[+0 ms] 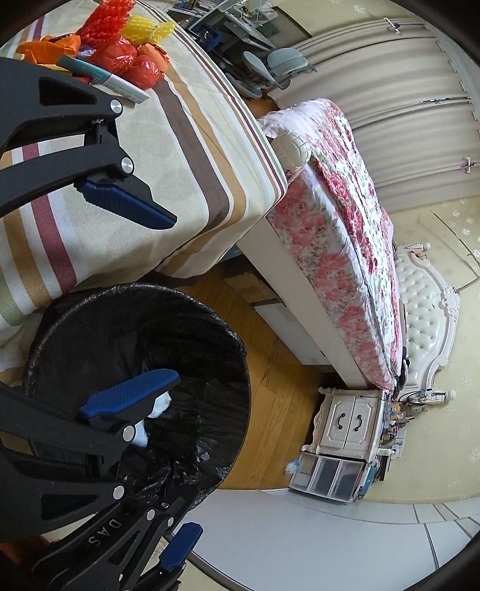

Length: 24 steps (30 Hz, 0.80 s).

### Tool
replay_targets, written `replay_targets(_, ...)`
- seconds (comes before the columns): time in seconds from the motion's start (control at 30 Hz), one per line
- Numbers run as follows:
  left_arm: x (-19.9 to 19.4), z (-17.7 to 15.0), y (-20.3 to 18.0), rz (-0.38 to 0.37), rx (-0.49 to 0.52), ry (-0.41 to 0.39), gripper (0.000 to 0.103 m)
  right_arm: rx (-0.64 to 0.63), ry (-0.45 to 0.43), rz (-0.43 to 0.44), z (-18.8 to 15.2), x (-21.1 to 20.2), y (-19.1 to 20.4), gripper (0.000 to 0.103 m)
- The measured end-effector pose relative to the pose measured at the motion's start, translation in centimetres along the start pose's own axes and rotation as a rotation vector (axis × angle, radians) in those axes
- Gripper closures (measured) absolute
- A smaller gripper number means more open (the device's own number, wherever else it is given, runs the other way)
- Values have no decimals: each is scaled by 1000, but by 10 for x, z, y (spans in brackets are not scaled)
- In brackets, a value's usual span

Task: Collect trash
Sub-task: 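Carry tissue and tube over the black bin and open both grippers, then move both tools back over the table toward the red foam net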

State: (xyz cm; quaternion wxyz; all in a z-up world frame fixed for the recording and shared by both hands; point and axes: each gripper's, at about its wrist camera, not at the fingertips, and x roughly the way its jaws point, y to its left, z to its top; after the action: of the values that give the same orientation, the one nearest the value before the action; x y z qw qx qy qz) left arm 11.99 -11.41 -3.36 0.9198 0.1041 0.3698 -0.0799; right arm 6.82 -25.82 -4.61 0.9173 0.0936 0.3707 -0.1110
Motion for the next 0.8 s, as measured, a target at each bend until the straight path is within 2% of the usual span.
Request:
replay_targets(0.07,-1,0,3,-3,-8,3,27,1,-4,-4,0,-2,-1,48)
replay_targets(0.33,-16,-5,17,9,-38,3,27,-5,2,10,-3,-12,6,45)
replay_targets(0.47,-28,-11,33,26,-60,-2,27,-9,-1,29,-8,-20,14,38)
replay_targets(0.8,-59,-29,86,90,-143,-17,27,-73,2,99,-17,-37,58,37)
